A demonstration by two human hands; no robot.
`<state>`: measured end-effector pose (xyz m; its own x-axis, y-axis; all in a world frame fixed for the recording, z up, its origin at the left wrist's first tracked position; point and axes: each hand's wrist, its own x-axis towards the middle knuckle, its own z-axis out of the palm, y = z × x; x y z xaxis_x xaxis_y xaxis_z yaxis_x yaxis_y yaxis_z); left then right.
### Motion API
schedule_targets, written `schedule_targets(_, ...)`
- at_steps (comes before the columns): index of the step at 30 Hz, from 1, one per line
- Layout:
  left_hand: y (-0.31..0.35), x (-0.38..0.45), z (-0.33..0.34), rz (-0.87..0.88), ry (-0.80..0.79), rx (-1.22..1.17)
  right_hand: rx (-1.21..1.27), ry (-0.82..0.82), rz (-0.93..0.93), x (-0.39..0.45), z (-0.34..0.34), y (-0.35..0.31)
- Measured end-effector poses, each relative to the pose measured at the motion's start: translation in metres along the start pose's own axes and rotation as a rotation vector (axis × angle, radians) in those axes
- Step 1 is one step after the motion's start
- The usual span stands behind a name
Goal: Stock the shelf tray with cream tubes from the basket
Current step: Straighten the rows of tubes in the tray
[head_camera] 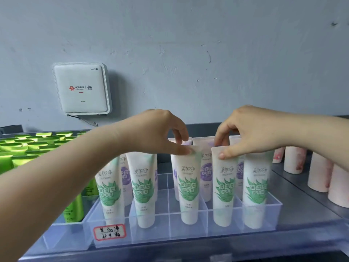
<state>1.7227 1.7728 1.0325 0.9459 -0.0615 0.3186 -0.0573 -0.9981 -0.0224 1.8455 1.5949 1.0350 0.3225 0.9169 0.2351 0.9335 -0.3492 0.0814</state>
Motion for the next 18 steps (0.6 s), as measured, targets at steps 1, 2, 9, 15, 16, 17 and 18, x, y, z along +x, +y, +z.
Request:
schedule_targets(1, 0.006, 0.003, 0.004, -0.014, -0.015, 0.004, -0.018, -0.006, -0.012, -0.003, 0.002, 0.003)
schedule_targets(2, 0.009, 0.006, 0.008, -0.029, -0.032, 0.018, -0.032, -0.012, -0.019, -0.004, 0.004, 0.005)
schedule_targets(9, 0.019, 0.012, 0.018, -0.113, -0.067, 0.103, 0.0, -0.03, -0.045, -0.006, 0.011, 0.008)
schedule_targets(15, 0.013, 0.013, 0.007, -0.093, -0.104, 0.274, 0.139, 0.097, -0.034, 0.003, 0.024, 0.005)
schedule_targets(16, 0.011, 0.013, 0.006, -0.096, -0.112, 0.27, 0.164, 0.11, -0.034, 0.005, 0.027, 0.005)
schedule_targets(17, 0.009, 0.013, 0.007, -0.1, -0.119, 0.259, 0.184, 0.118, -0.03, 0.006, 0.029, 0.004)
schedule_targets(18, 0.008, 0.013, 0.008, -0.104, -0.126, 0.243, 0.192, 0.12, -0.021, 0.007, 0.03, 0.004)
